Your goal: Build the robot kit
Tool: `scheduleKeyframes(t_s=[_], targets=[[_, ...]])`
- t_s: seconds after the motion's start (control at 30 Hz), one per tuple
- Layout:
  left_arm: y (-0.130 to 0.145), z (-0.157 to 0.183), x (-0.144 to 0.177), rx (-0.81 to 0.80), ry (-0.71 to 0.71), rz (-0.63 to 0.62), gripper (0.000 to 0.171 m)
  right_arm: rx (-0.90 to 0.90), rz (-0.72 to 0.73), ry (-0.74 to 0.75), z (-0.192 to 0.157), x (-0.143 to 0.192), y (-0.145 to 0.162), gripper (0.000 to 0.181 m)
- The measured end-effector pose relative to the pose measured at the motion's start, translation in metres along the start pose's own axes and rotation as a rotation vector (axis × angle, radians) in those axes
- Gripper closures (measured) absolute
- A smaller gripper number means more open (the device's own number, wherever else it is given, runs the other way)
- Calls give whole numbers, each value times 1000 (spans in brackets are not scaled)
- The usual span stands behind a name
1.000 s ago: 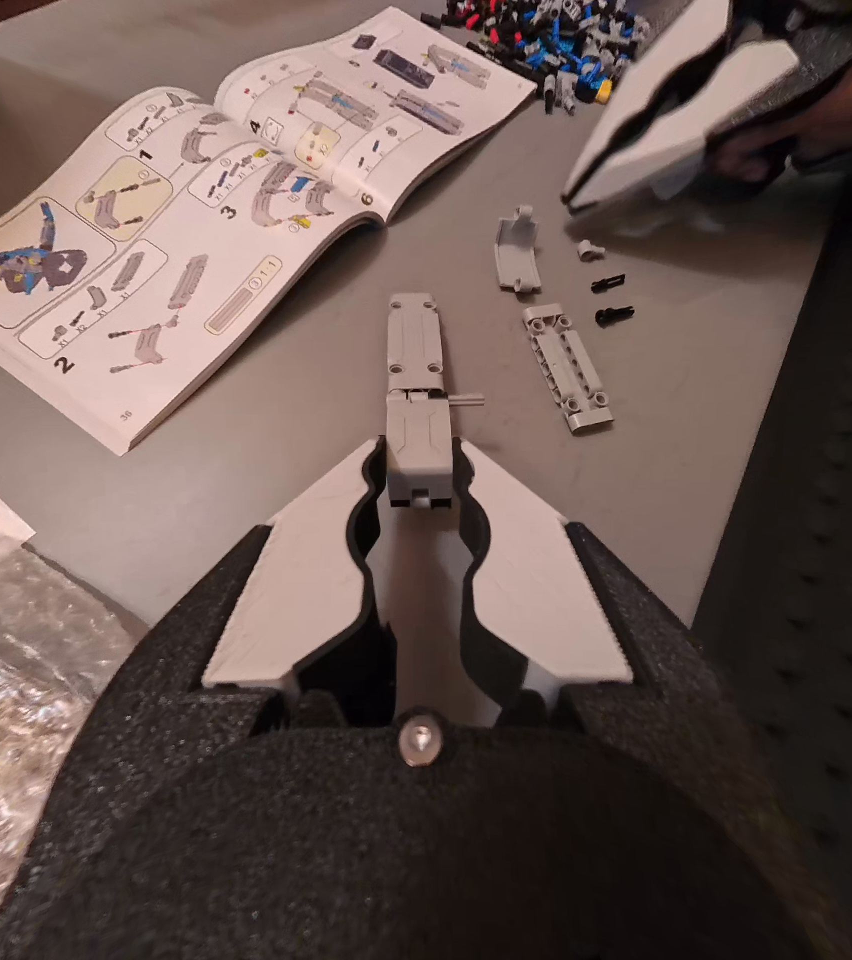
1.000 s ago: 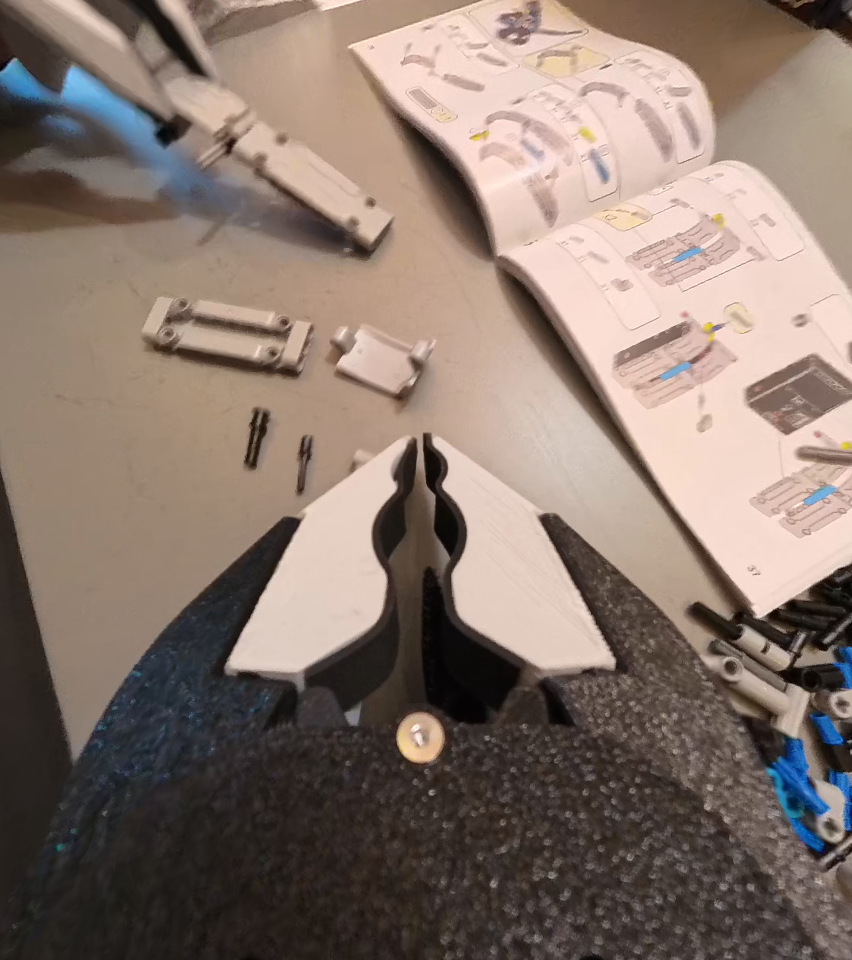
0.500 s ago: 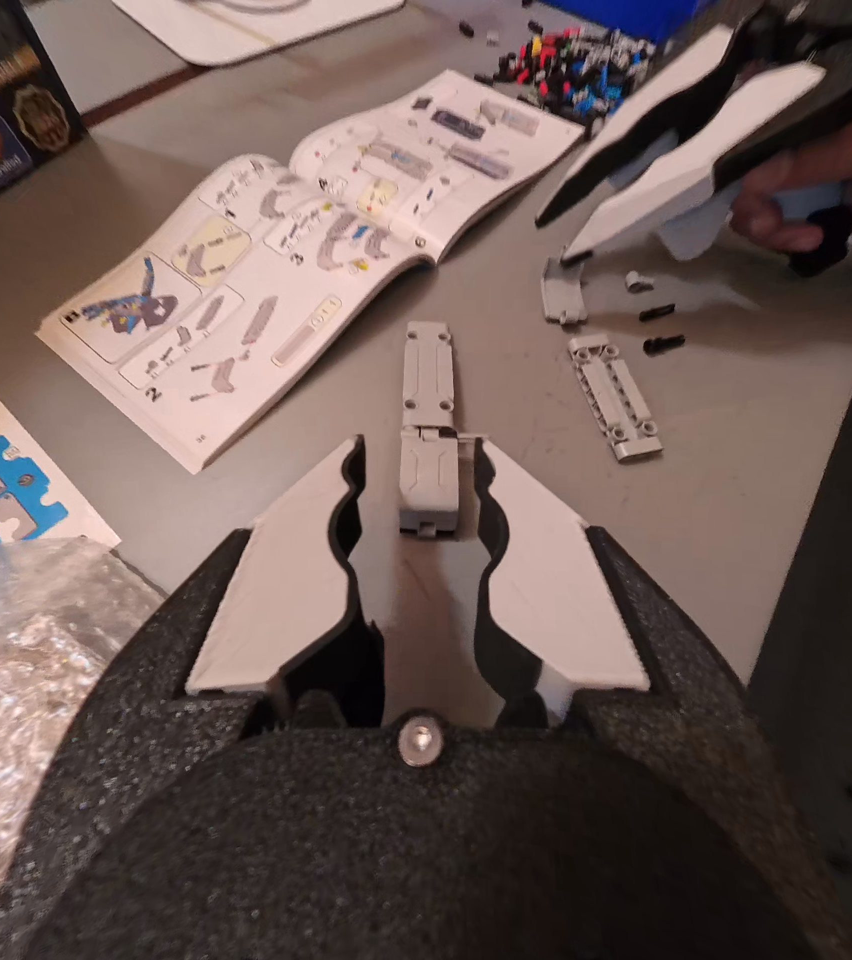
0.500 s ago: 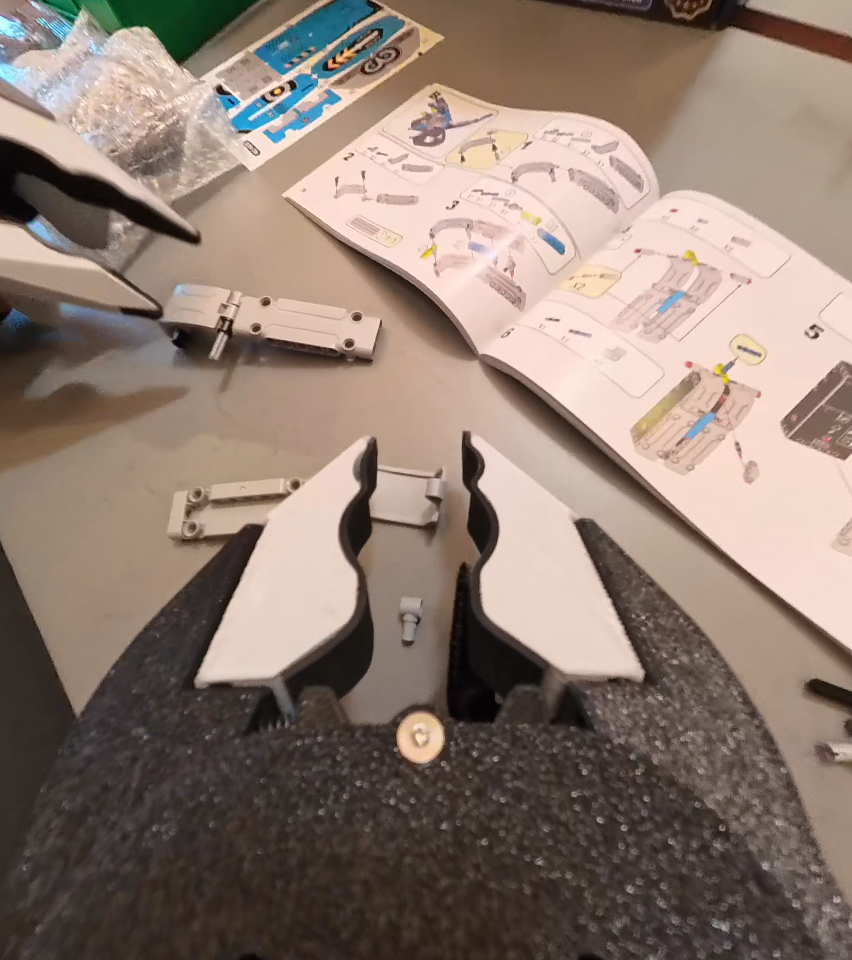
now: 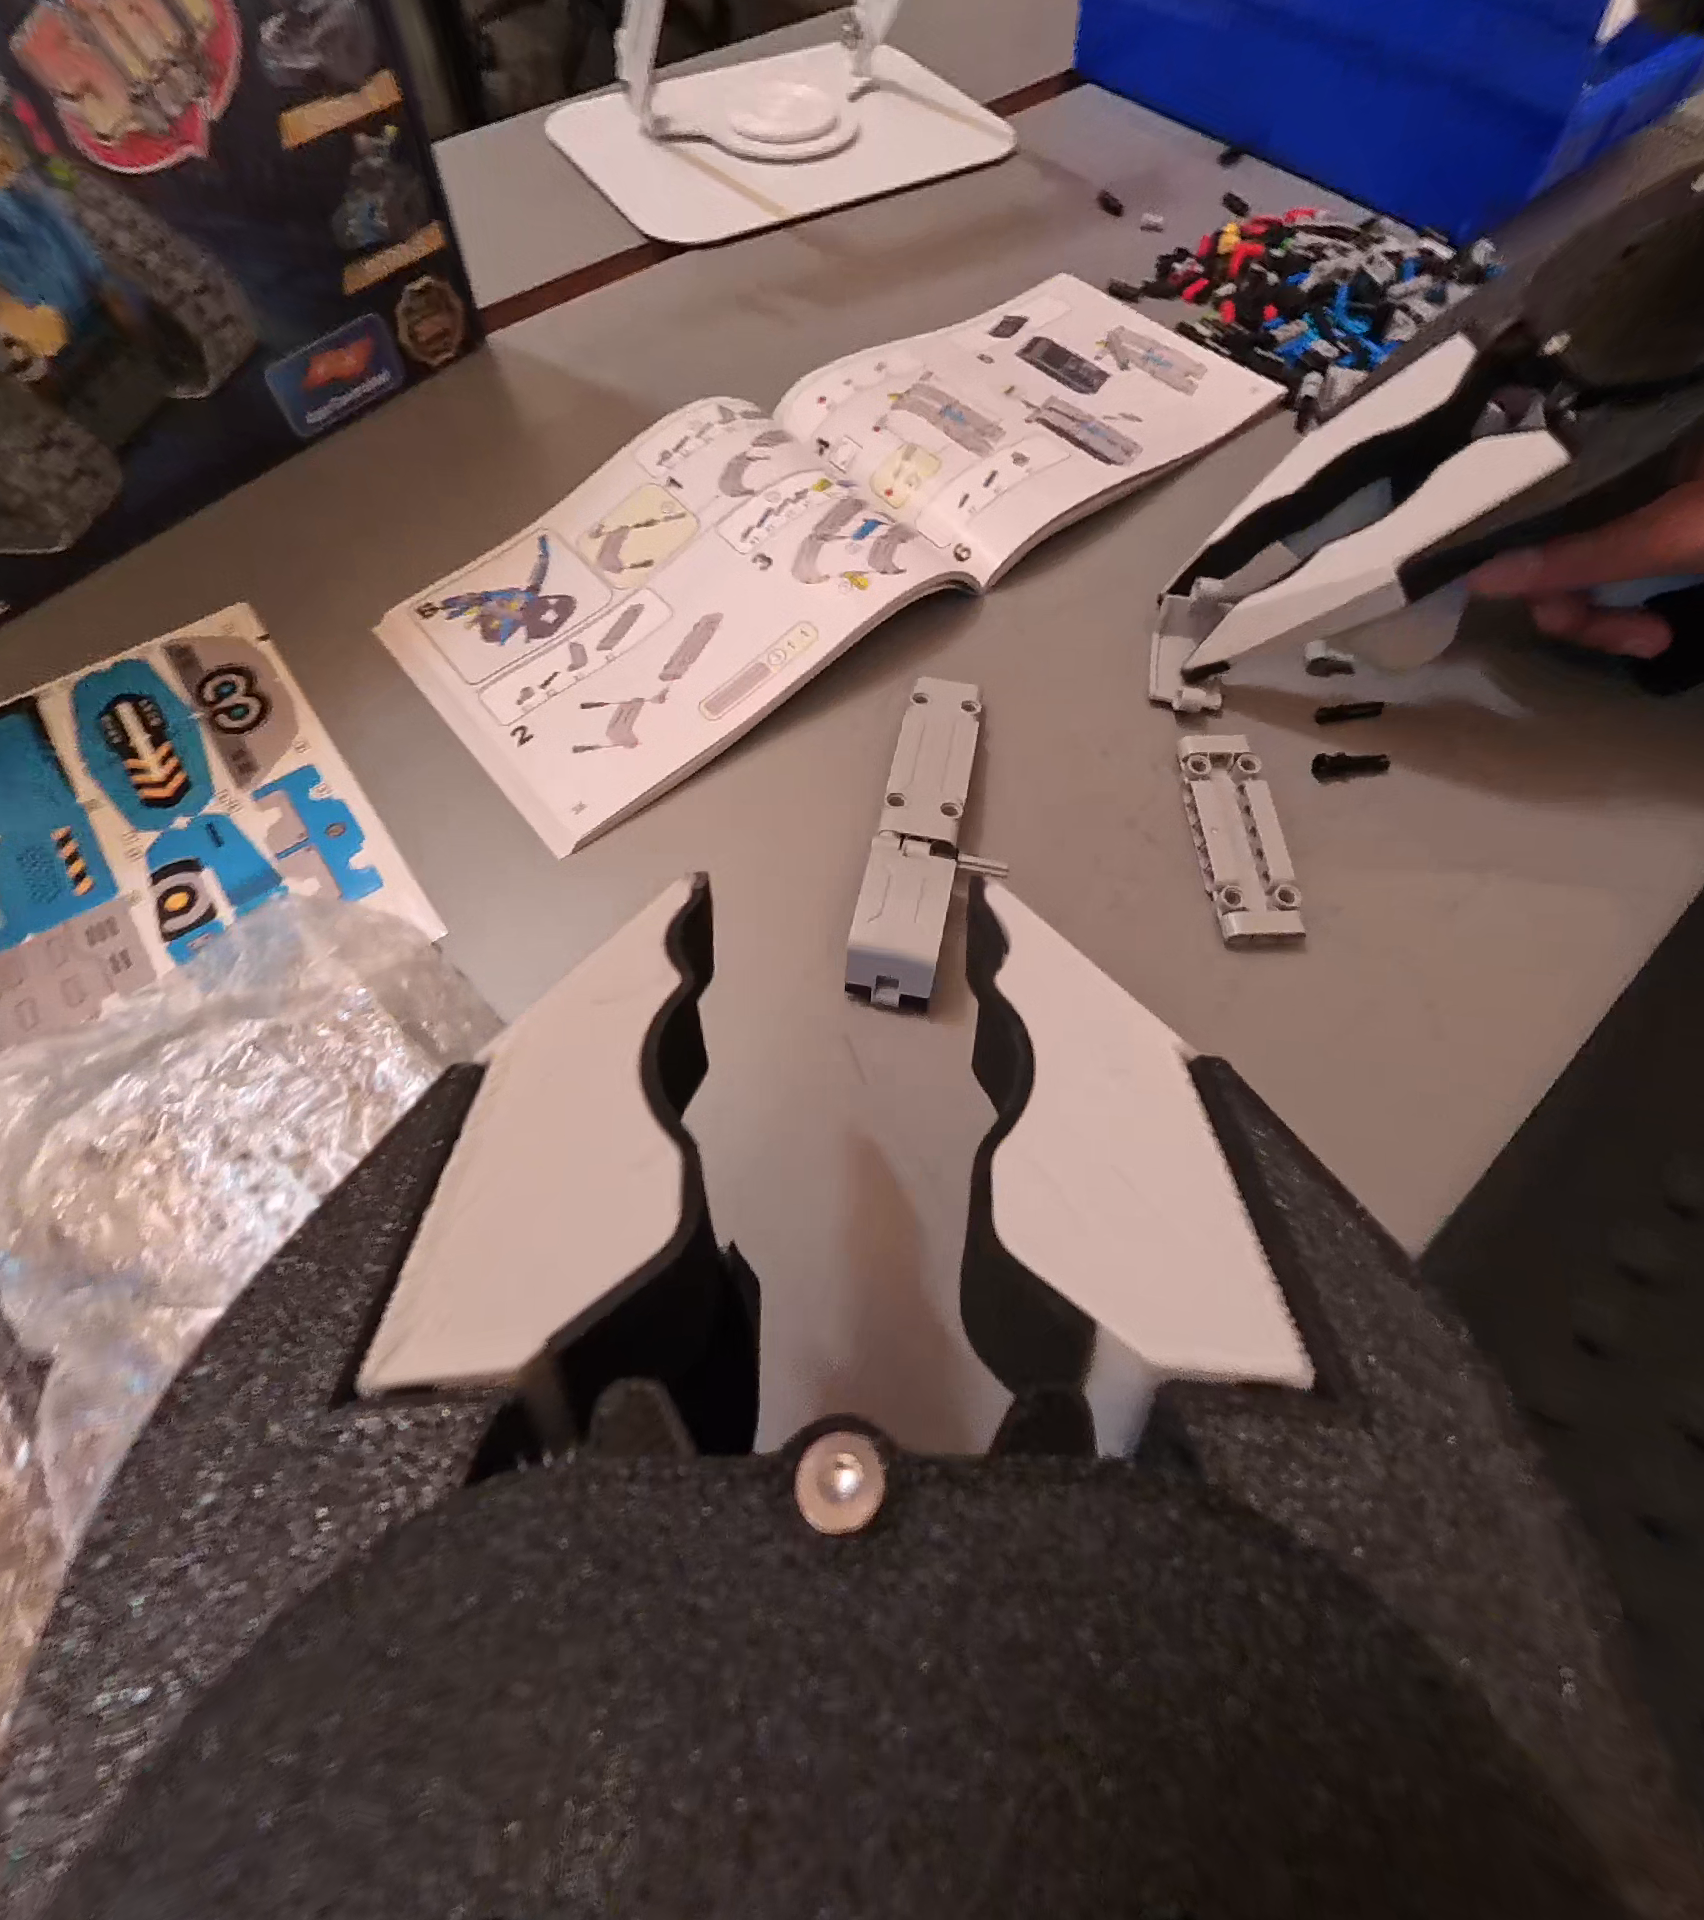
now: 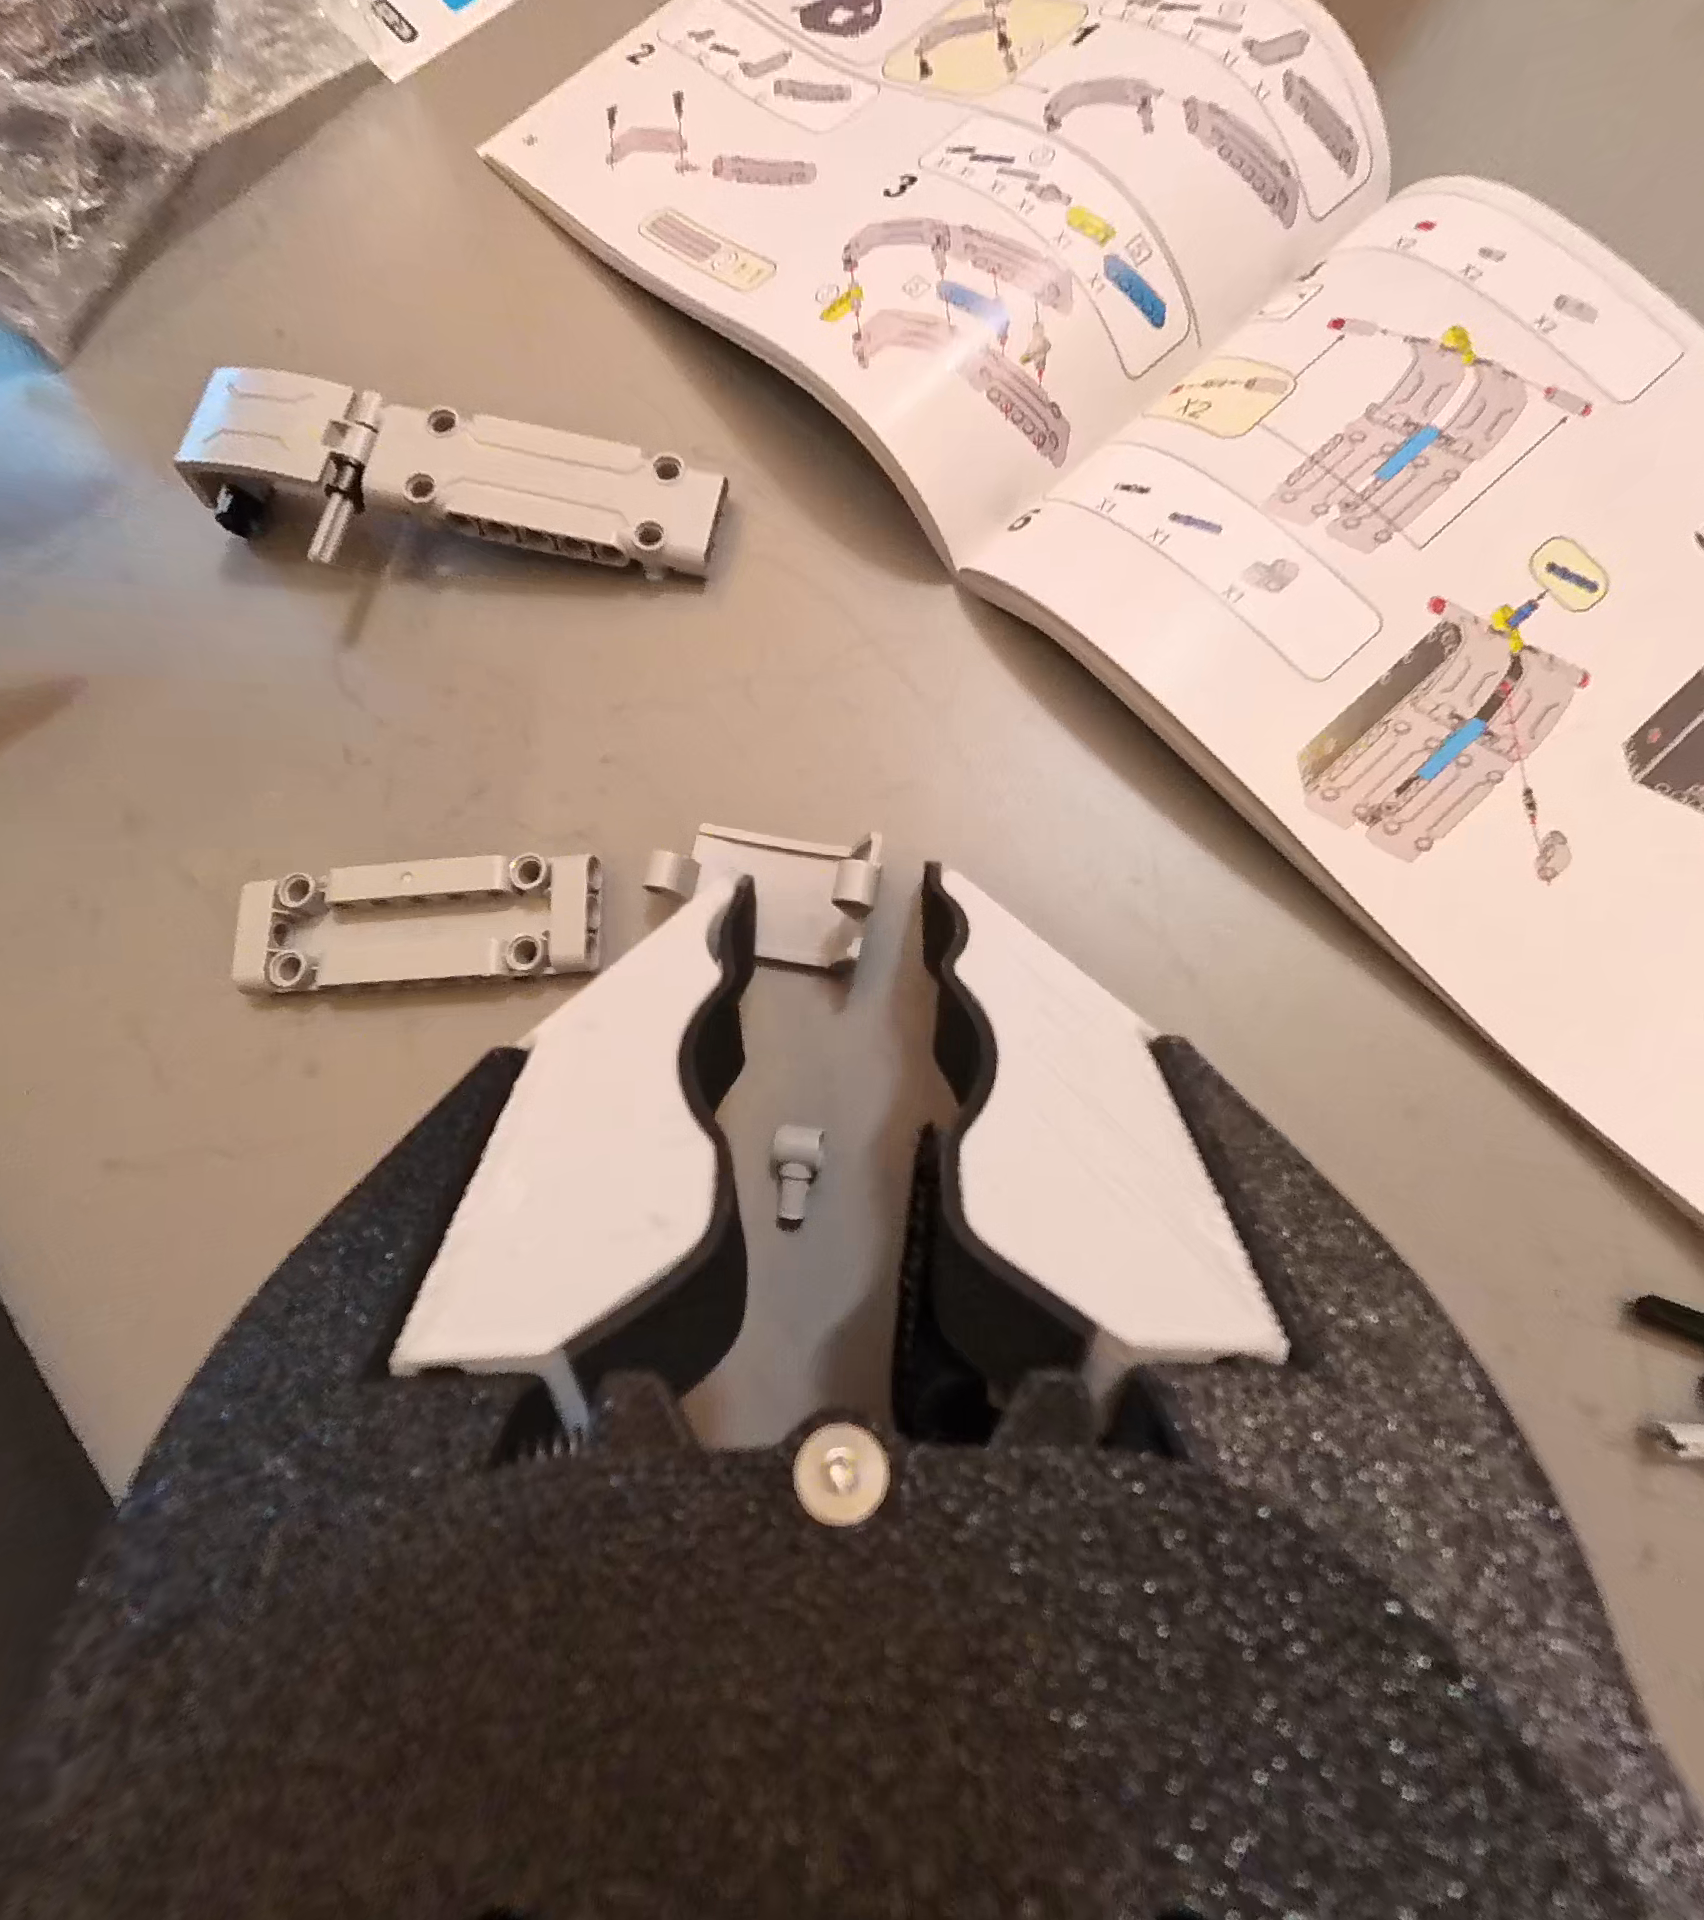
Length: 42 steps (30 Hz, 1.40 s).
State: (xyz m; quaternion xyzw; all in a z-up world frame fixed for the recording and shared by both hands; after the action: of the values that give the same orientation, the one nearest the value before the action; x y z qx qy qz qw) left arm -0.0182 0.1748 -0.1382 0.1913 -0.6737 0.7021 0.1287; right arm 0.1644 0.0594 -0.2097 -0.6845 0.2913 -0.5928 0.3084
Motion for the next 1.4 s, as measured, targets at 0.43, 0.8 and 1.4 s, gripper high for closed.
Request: scheduleKeyframes(t_s=[0.43,0.8,1.4], targets=[[-29,30,-14,459,-83,251,137,30,17,-4,-4,6,-5,162],[-40,-30,-44,341,-273,232,142,232,-86,109,1,13,-121,176],[-66,21,-16,567,552,534,127,532,880,-261,-102,16,-172,176]])
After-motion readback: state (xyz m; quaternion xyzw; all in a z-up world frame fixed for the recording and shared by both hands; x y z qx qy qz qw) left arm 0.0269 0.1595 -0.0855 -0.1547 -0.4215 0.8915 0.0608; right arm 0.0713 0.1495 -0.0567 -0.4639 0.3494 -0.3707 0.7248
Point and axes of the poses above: each gripper's, where its closed fingertips meet, x back along the fingers, y out of its underside, z = x × y across the jaws, the point moved 3 cm from there along x, back along the fingers, and after that the axes turned 5 degrees about z, right-handed, at the moved point
